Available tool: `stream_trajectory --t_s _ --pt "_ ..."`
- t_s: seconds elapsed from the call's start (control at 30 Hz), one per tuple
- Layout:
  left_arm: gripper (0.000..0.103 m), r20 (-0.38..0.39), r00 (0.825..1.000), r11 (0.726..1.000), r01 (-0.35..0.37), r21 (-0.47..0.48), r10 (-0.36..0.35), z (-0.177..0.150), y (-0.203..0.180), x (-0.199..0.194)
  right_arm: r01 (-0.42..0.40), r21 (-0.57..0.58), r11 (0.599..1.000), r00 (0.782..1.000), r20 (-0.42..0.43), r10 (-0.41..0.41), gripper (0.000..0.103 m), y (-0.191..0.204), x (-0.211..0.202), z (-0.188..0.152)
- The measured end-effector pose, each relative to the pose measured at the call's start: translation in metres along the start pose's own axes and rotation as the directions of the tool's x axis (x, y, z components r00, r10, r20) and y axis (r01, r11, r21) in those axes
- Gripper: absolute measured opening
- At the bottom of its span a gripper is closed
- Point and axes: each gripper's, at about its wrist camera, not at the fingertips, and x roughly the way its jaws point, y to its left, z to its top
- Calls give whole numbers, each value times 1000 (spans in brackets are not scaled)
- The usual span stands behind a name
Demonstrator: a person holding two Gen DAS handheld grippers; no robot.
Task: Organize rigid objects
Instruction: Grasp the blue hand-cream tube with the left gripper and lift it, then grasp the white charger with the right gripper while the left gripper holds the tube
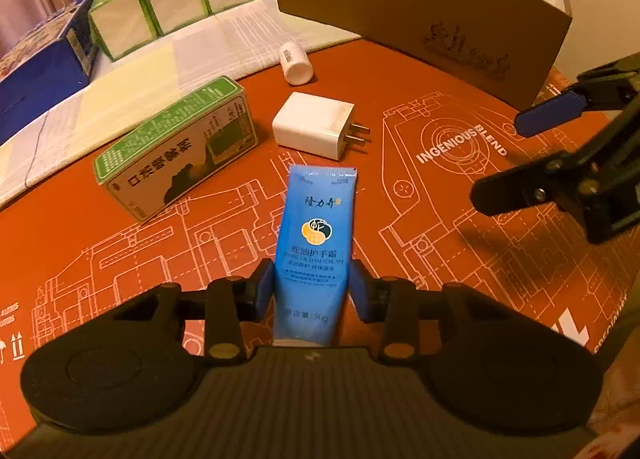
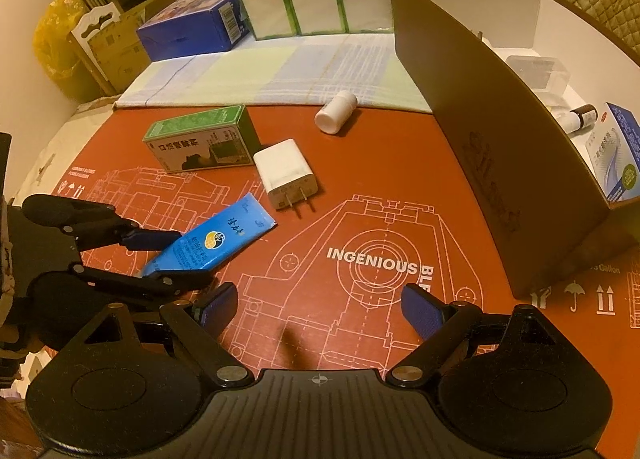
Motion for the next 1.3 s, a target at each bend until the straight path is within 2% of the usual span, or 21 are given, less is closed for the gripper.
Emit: stream_trajectory --t_s 0.17,0.37,0.5,0.63,0.9,1.13,1.3 --pt "35 41 999 999 -15 -45 17 -10 8 -19 -14 -22 1000 1000 7 14 87 4 2 3" --pt "35 79 991 983 -98 -155 111 -28 29 -38 -33 -71 997 999 11 33 87 12 8 12" --pt "35 67 980 949 -163 -272 187 -36 51 -48 -49 -113 992 999 13 51 86 18 15 19" --pt "35 50 972 908 -196 -371 230 -40 72 -56 -59 -160 985 998 25 64 86 24 23 30" --pt "35 27 960 843 -233 -486 280 -40 96 -59 -62 -254 965 996 46 76 72 26 51 56" --pt "35 7 957 815 -244 -526 290 -37 104 -60 -63 -303 951 997 16 71 60 25 81 69" --pt "35 -3 955 806 -253 -535 297 -35 107 -58 -57 -332 941 998 -7 58 52 27 98 75"
